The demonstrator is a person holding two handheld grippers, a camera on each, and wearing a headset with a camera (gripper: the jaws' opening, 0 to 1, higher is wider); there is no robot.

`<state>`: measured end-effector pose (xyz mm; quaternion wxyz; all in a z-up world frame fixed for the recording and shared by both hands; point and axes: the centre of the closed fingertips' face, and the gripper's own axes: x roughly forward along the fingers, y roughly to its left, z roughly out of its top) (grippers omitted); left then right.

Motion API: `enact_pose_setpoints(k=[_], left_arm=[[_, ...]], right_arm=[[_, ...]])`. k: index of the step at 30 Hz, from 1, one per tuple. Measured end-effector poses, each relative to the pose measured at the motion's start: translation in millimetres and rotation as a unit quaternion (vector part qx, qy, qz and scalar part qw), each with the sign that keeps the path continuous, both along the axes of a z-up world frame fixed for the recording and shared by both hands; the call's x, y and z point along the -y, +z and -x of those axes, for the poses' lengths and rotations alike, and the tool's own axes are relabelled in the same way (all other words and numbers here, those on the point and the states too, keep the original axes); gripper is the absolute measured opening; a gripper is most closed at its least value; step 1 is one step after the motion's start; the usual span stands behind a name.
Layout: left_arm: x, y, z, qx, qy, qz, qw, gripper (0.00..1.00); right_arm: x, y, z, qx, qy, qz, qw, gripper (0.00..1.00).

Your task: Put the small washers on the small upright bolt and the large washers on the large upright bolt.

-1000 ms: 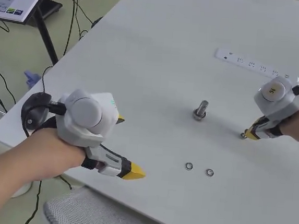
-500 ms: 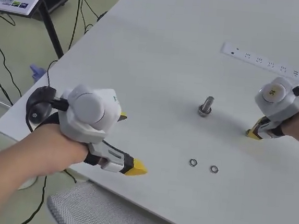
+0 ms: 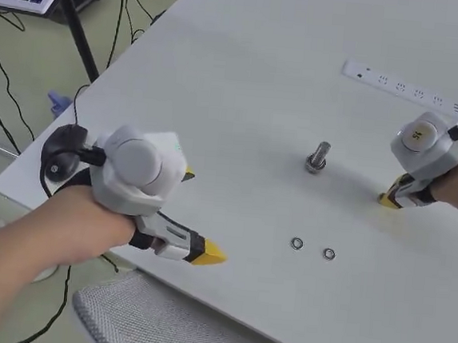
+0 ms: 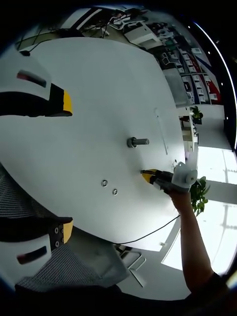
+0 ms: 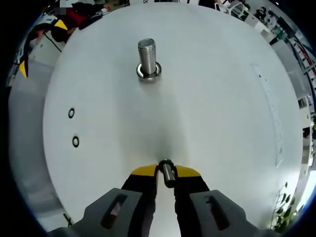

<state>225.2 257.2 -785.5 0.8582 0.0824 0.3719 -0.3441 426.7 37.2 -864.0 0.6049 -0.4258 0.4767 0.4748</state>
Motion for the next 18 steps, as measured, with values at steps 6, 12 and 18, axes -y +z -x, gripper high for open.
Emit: enact_pose_setpoints(k=[6,12,18], left_arm=[[2.9,2.4,-3.7,0.008,-0.002,0.002,1.0,0.86],[1.0,3.4,-8.0,0.021,0.0,-0.011,0.9997,0.92],[0.1,-0.3,-5.4,0.017,-0.005,-0.018,0.9997,0.94]], right_arm=[[-0.3,-0.3,0.5,0.001,0.005,0.001,1.0,0.13],[-0.1,-0.4,0.4,0.003,0.009,-0.003,1.0,0.14],[-0.9,-1.1,0.6,0.003,0.014,-0.009,0.9999,0.19]])
